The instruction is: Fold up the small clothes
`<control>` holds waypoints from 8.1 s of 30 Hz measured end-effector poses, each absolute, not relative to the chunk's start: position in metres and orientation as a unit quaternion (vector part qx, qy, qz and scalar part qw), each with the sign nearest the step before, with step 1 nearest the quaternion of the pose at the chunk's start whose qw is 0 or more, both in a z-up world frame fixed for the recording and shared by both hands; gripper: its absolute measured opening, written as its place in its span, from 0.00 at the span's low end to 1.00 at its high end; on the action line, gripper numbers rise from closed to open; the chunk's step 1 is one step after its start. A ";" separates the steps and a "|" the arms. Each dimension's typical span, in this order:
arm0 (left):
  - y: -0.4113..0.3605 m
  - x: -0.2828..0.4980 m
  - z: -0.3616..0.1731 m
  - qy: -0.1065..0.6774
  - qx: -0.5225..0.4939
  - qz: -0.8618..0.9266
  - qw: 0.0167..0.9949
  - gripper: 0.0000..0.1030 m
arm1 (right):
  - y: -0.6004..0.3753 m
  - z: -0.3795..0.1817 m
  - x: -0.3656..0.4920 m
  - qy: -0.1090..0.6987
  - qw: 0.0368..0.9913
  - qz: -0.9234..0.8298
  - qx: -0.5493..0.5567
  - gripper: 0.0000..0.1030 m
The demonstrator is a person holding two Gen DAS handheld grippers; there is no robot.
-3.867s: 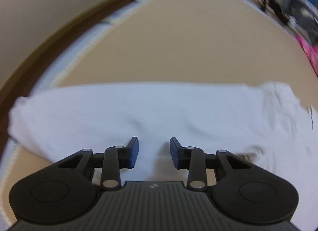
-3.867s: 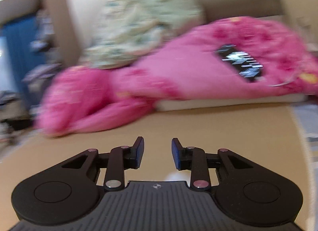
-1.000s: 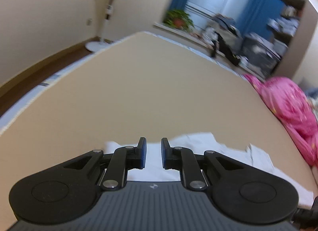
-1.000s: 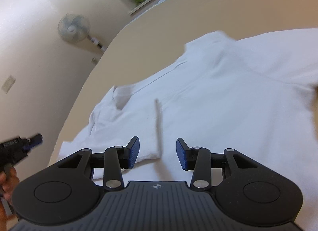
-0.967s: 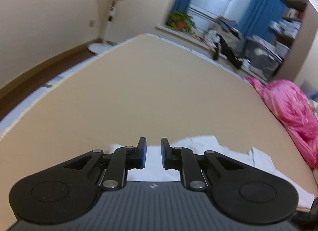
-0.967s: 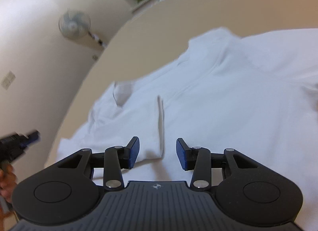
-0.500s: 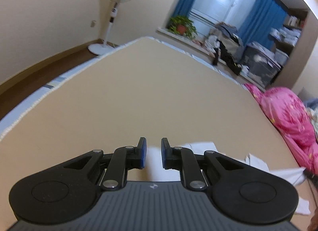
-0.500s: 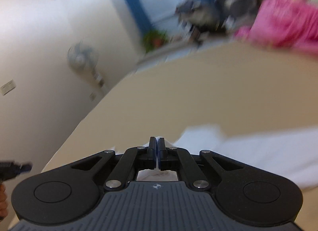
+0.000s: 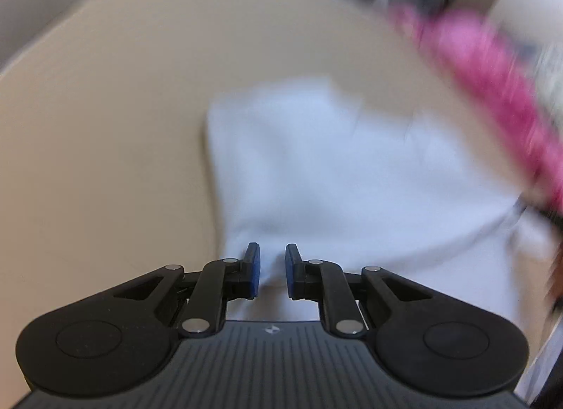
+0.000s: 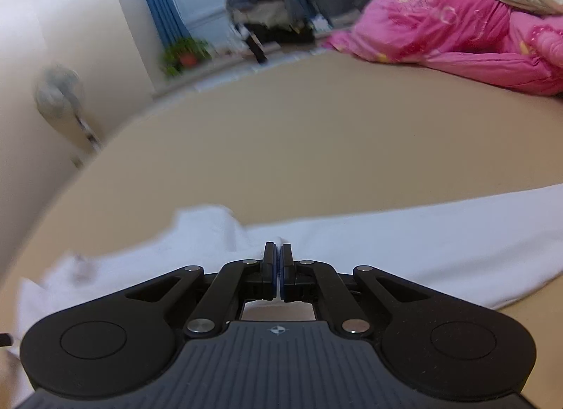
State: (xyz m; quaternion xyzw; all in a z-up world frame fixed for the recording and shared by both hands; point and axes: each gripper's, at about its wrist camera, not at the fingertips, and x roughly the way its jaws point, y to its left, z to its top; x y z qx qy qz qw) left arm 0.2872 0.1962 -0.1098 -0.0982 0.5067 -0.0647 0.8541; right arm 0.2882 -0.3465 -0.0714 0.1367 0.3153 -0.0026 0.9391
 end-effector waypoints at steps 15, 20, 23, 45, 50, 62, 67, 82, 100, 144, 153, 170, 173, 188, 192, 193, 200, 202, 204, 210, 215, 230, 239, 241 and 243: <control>0.202 0.290 -0.114 0.492 -0.094 -0.069 0.863 0.20 | -0.321 -0.104 0.316 0.419 0.903 0.036 0.091 0.25; 0.198 0.284 -0.095 0.463 -0.100 -0.105 0.874 0.26 | -0.330 -0.075 0.300 0.356 0.922 0.054 0.144 0.31; 0.184 0.286 -0.111 0.501 -0.060 -0.094 0.858 0.29 | -0.331 -0.098 0.304 0.423 0.899 0.037 0.105 0.42; 0.167 0.145 -0.038 0.338 0.082 0.005 0.937 0.57 | -0.543 -0.105 0.248 0.326 0.872 -0.160 0.328 0.49; 0.160 0.161 -0.045 0.352 0.051 -0.003 0.935 0.57 | -0.596 -0.135 0.233 0.299 0.843 -0.213 0.394 0.49; 0.157 0.176 -0.056 0.352 0.051 -0.005 0.935 0.57 | -0.652 -0.182 0.216 0.203 0.808 -0.259 0.488 0.49; 0.161 0.178 -0.056 0.351 0.045 -0.002 0.935 0.57 | -0.650 -0.173 0.221 0.198 0.816 -0.268 0.473 0.17; 0.170 0.178 -0.048 0.337 0.013 -0.001 0.941 0.57 | -0.428 -0.036 0.274 0.125 0.968 -0.092 0.196 0.04; 0.181 0.204 -0.057 0.376 -0.118 -0.080 0.916 0.18 | -0.232 -0.038 0.185 0.374 0.898 0.232 0.015 0.44; 0.230 0.257 -0.066 0.399 -0.177 0.011 0.900 0.14 | -0.260 -0.120 0.187 0.466 0.875 0.131 -0.020 0.53; 0.206 0.266 -0.089 0.420 -0.178 -0.026 0.890 0.14 | -0.284 -0.083 0.229 0.339 0.938 0.058 0.035 0.53; 0.174 0.266 -0.097 0.438 -0.106 -0.062 0.891 0.14 | -0.337 -0.111 0.272 0.368 0.916 -0.033 0.157 0.13; 0.174 0.262 -0.095 0.433 -0.098 -0.057 0.894 0.14 | -0.339 -0.098 0.268 0.351 0.919 -0.026 0.175 0.15; 0.174 0.163 -0.026 0.409 -0.084 -0.040 0.908 0.24 | -0.349 -0.031 0.192 0.328 0.931 0.008 0.157 0.47; 0.175 0.092 -0.028 0.425 -0.111 -0.038 0.898 0.24 | -0.372 -0.016 0.129 0.339 0.925 0.038 0.171 0.49; 0.176 0.075 -0.032 0.434 -0.120 -0.036 0.892 0.24 | -0.376 -0.020 0.113 0.349 0.921 0.045 0.168 0.49; 0.179 0.006 -0.078 0.513 -0.128 -0.037 0.848 0.24 | -0.388 -0.079 0.053 0.452 0.880 0.029 0.145 0.49; 0.180 -0.003 -0.088 0.529 -0.120 -0.041 0.839 0.28 | -0.390 -0.091 0.041 0.474 0.870 0.023 0.135 0.49; 0.179 -0.008 -0.097 0.545 -0.113 -0.041 0.830 0.33 | -0.390 -0.095 0.031 0.485 0.864 0.023 0.131 0.49; 0.176 -0.010 -0.111 0.574 -0.116 -0.047 0.810 0.33 | -0.388 -0.112 0.024 0.519 0.843 0.020 0.142 0.49; 0.165 -0.012 -0.115 0.577 -0.093 -0.042 0.810 0.33 | -0.376 -0.121 0.023 0.546 0.832 0.023 0.102 0.49; 0.165 -0.023 -0.104 0.559 -0.108 -0.055 0.820 0.06 | -0.401 -0.097 -0.002 0.499 0.851 0.011 0.161 0.07; 0.160 -0.018 -0.117 0.579 -0.106 -0.045 0.807 0.14 | -0.393 -0.121 0.006 0.544 0.827 0.000 0.140 0.12; 0.157 -0.017 -0.118 0.578 -0.098 -0.046 0.809 0.09 | -0.391 -0.120 0.007 0.544 0.829 0.002 0.133 0.12; 0.154 -0.017 -0.115 0.570 -0.098 -0.050 0.814 0.05 | -0.390 -0.120 0.012 0.540 0.832 0.004 0.130 0.07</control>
